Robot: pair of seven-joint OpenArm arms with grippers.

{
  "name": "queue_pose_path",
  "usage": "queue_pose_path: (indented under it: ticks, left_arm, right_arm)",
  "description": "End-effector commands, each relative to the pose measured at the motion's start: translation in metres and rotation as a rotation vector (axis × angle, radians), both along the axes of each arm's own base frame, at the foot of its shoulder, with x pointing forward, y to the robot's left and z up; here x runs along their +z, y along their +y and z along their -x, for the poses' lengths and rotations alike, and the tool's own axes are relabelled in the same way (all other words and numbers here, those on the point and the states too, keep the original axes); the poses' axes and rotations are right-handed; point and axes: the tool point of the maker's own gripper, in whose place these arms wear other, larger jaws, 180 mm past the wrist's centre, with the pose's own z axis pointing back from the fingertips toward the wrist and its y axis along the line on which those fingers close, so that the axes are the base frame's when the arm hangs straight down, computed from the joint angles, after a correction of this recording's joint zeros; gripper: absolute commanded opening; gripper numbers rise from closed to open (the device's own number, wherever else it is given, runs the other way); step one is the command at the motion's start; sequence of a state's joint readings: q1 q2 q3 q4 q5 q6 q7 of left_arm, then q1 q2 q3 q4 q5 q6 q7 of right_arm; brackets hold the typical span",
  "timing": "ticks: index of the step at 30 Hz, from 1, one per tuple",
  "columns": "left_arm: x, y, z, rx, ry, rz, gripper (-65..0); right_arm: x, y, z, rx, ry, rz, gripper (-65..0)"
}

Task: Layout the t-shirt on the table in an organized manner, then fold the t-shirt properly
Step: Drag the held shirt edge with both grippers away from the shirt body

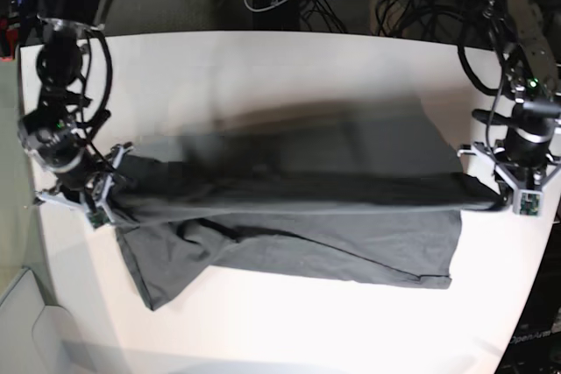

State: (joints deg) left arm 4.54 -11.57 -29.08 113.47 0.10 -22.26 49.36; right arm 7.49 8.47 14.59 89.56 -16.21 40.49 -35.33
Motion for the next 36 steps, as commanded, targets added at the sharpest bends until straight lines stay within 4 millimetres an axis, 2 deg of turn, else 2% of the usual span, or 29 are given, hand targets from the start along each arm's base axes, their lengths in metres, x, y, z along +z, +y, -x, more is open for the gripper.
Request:
queue_pose_path:
  ticks: [1, 3, 4, 6, 8, 10, 12, 13, 18, 23, 26, 30, 36]
  left_arm:
    - [0.012, 0.005, -0.002, 0.006, -0.037, -0.021, -64.6]
    - [0.01, 0.005, -0.001, 0.006, -0.033, -0.021, -64.6]
    - [0.01, 0.006, -0.001, 0.007, -0.033, -0.022, -64.6]
    - [0.009, 0.006, 0.0, 0.007, -0.03, -0.022, -64.6]
    - [0.005, 0.007, 0.002, 0.007, -0.019, -0.026, -64.6]
    - [0.005, 0.007, 0.003, 0.006, -0.016, -0.026, -64.6]
    - [0.005, 0.007, 0.003, 0.006, -0.016, -0.025, -64.6]
    - [0.004, 0.006, 0.002, 0.006, -0.017, -0.023, -64.6]
    - [-0.004, 0.007, 0.003, 0.011, 0.001, -0.01, -64.6]
    - [-0.008, 0.009, 0.001, 0.015, 0.01, -0.003, -64.6]
    - [-0.008, 0.009, 0.001, 0.015, 0.01, -0.003, -64.6]
    - [-0.007, 0.009, 0.001, 0.015, 0.008, -0.003, -64.6]
    - [-0.009, 0.009, 0.002, 0.015, 0.013, -0.003, -64.6]
  right_arm:
    - [-0.003, -0.004, -0.008, -0.014, 0.004, 0.007, -64.1]
    - [-0.032, -0.006, -0.006, -0.024, 0.092, 0.0, -59.4]
    - [-0.046, -0.001, -0.004, -0.021, 0.134, -0.015, -55.0]
    - [-0.059, 0.009, -0.004, 0.002, 0.173, -0.029, -45.6]
    - [-0.059, 0.011, -0.004, 0.011, 0.175, -0.023, -36.5]
    - [-0.051, 0.008, -0.006, 0.002, 0.152, -0.016, -28.9]
    - [-0.039, 0.006, -0.003, 0.004, 0.117, 0.004, -23.5]
    - [-0.027, 0.006, -0.004, 0.008, 0.082, 0.02, -22.3]
    - [0.016, 0.009, 0.016, 0.028, -0.042, 0.093, -21.7]
    - [0.027, 0.023, 0.048, 0.033, -0.072, 0.095, -21.7]
    - [0.011, 0.026, 0.062, 0.0, -0.032, 0.049, -21.5]
    - [-0.016, 0.018, 0.072, -0.076, 0.034, -0.013, -21.5]
    - [-0.038, 0.014, 0.074, -0.113, 0.084, -0.083, -21.5]
